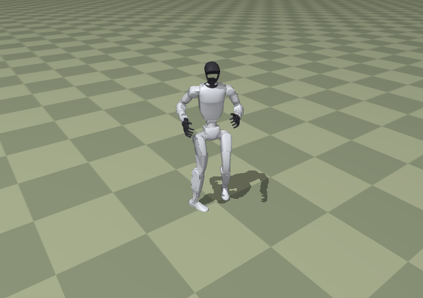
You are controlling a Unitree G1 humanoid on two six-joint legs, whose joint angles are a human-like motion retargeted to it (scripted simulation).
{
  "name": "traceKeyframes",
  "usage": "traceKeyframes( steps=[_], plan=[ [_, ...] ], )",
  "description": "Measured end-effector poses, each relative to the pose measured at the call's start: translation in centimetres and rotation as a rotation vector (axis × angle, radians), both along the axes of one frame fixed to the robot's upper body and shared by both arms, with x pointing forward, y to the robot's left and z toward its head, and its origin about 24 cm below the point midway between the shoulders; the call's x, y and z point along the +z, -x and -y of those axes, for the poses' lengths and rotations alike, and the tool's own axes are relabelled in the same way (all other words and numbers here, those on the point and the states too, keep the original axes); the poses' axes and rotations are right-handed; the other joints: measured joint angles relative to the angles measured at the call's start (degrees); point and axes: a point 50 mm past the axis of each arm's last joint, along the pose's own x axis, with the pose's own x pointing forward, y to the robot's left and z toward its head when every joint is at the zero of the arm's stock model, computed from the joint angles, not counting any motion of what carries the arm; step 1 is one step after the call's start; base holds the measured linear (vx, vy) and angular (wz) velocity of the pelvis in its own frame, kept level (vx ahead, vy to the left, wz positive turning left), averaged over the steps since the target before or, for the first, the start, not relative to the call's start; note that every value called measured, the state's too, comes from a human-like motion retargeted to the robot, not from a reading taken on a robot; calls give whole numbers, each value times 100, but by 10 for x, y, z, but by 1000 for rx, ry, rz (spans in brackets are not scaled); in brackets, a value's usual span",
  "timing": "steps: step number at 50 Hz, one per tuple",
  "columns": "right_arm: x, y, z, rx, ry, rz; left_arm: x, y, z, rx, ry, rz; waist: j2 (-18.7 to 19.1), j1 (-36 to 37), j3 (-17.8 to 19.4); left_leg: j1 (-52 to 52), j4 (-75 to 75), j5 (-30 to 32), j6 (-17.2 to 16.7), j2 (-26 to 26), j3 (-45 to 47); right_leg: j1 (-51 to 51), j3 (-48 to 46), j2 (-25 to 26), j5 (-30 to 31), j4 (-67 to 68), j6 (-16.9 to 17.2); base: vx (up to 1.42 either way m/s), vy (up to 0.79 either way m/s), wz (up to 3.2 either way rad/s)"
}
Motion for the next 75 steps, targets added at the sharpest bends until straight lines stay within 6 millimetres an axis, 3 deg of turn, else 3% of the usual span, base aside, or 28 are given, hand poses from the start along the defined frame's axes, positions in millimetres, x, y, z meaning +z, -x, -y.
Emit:
traceKeyframes(
  steps=[2,5,7,9,12,14,17,20,23,26,30,33,37,40,43,47,50,53,56,60,62,63,65,67,70,72,73,75],
  plan=[
    [5,-7,-4,-18,-12,42,-13,7,-23,94,9,-58,-19,72,251,266,-509,-109,-200,-29,-295,118,559,69,126,-301,0,-8,12,-308],
    [7,-15,-16,-21,-10,92,-35,17,-44,182,46,-162,-226,37,514,353,-863,-126,-188,59,458,-33,1181,-224,222,-837,0,-32,33,-286],
    [4,-16,-24,-19,-37,92,-42,20,-47,195,38,-190,-456,-22,609,383,-1156,-42,-52,92,1139,-320,874,-482,374,-1047,0,-42,32,-258],
    [-3,-12,-29,-24,-51,78,-40,19,-43,168,35,-179,-624,-48,635,418,-1557,152,48,73,1725,-747,-415,-830,476,-976,-31,-47,36,-244],
    [-13,-3,-32,-61,-74,50,-22,10,-29,84,13,-95,-606,-30,570,434,-2199,510,20,132,2374,-1234,-2954,-1392,5,-656,-435,-41,32,-204],
    [-17,-1,-33,-69,-72,42,-1,0,-19,20,-2,-15,-458,28,530,487,-2538,705,-55,262,2754,-1301,-3960,-1563,24,-388,-746,-35,23,-184],
    [-11,-10,-34,-35,-30,68,30,-14,-9,-50,-10,91,-162,86,445,609,-3000,987,-183,508,3293,-1363,-4260,-1475,195,485,-1259,-30,19,-174],
    [1,-17,-36,37,14,112,46,-15,-8,-77,5,140,153,51,185,684,-3277,1119,-315,849,3749,-1279,-4658,-1328,-391,1783,-1799,-24,11,-150],
    [14,-23,-37,82,29,160,54,-13,-13,-85,25,155,274,2,-113,619,-3387,1165,-314,969,4100,-896,-4986,-1303,-940,2698,-1953,-22,3,-114],
    [23,-29,-37,86,38,202,56,-10,-26,-54,1,152,242,110,-361,473,-3488,1249,-254,929,4440,-297,-4928,-1117,-927,2772,-1763,-27,-3,-108],
    [33,-37,-40,85,89,262,43,-4,-52,61,-24,120,43,567,-561,128,-3667,1469,-183,755,5015,465,-4680,-953,-476,1791,-927,-41,-9,-134],
    [40,-48,-53,77,26,295,28,-1,-72,192,86,85,-158,1037,-422,-292,-3788,1755,-253,681,5571,567,-4682,-1090,-910,731,-420,-62,-12,-147],
    [52,-72,-68,115,60,311,3,3,-91,355,332,18,-293,1494,83,-957,-3797,2214,-245,764,5731,139,-4274,-1172,-1088,-121,-325,-69,-12,-124],
    [50,-75,-61,131,126,293,-23,17,-94,413,426,-68,-358,1701,373,-1518,-3237,2214,-113,778,4531,-288,-4004,-1232,-880,-334,-373,-56,-10,-78],
    [37,-54,-33,91,155,215,-42,46,-101,441,402,-156,-601,1763,545,-1793,-2233,1736,99,687,3979,-644,-3920,-1426,-614,-434,-289,-36,-9,-26],
    [13,7,9,1,182,42,-56,99,-119,474,374,-298,-952,1754,688,-1507,-1528,1492,367,622,3820,-921,-3858,-1562,-246,-639,-31,-21,-9,0],
    [-3,54,32,-64,198,-120,-65,137,-131,532,366,-406,-924,1607,781,-1187,-1627,1247,164,603,3111,-1070,-3903,-1305,-32,-769,0,-22,-10,5],
    [-20,81,44,-86,198,-265,-73,154,-135,572,391,-461,-738,1276,1017,-892,-2442,1024,88,445,2505,-1320,-4016,-1222,-13,-636,-116,-32,11,40],
    [-22,81,42,-48,291,-274,-69,135,-129,555,446,-385,-536,905,1297,-1388,-2246,848,330,477,2190,-2104,-4047,-1141,-319,357,-729,-45,7,88],
    [-10,58,26,-59,584,-64,-49,70,-92,436,457,-196,-335,724,1254,-3585,603,32,821,434,1792,-4184,-3833,-1169,-1519,3407,-1301,-46,6,97],
    [-13,31,14,-153,597,55,-43,24,-55,353,445,-152,-227,788,1147,-4456,1983,-360,1079,405,1712,-4978,-3914,-1258,-2204,4821,-1733,-32,7,46],
    [-15,15,6,-187,539,90,-39,5,-36,313,431,-144,-189,834,1102,-4716,2606,-559,1205,426,1705,-5214,-3970,-1288,-2513,5460,-1985,-16,7,12],
    [-12,-31,-16,-259,328,168,-23,-31,-6,270,384,-91,-165,879,1359,-4638,3839,-982,1100,628,1825,-5155,-4142,-1445,-2957,6794,-2120,-2,7,-18],
    [20,-85,-45,-244,94,261,18,-58,-1,285,349,48,-197,872,1335,-4541,4469,-1137,1197,827,1966,-5114,-4149,-1443,-3116,7457,-2317,-9,4,-51],
    [127,-135,-97,-49,-151,537,118,-74,-20,338,230,403,-242,1028,1058,-4322,4611,-1018,1443,1137,2215,-4990,-4063,-1231,-3045,7498,-2680,-25,0,-94],
    [216,-129,-127,160,-111,804,191,-60,-32,373,144,681,-259,1293,784,-4072,3912,-504,1613,1261,2410,-4857,-3930,-1006,-2477,6708,-2874,-38,-4,-121],
    [256,-115,-140,249,-36,945,224,-47,-35,379,135,813,-252,1422,723,-3819,3368,-108,1578,1317,2528,-4663,-3885,-928,-1972,6117,-2792,-41,-7,-105],
    [315,-78,-162,377,141,1193,268,-16,-33,328,191,1016,-226,1575,571,-3249,1809,1085,1400,1293,2710,-4126,-3795,-819,-462,4396,-2418,-45,-10,-64]
  ],
)
